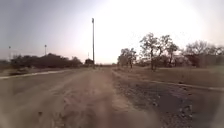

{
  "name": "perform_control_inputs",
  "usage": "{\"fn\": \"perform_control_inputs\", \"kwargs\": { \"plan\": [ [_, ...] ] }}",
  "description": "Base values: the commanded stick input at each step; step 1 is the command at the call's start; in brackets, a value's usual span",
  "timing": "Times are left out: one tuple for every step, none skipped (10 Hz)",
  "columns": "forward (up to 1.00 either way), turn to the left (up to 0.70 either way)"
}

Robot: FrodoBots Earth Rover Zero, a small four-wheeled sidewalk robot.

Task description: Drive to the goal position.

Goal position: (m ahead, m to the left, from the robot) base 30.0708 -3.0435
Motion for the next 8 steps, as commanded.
{"fn": "perform_control_inputs", "kwargs": {
  "plan": [
    [0.49,0.0],
    [0.7,0.0],
    [0.7,0.0],
    [0.7,0.0],
    [0.7,0.0],
    [0.7,0.0],
    [0.7,0.0],
    [0.7,0.0]
  ]
}}
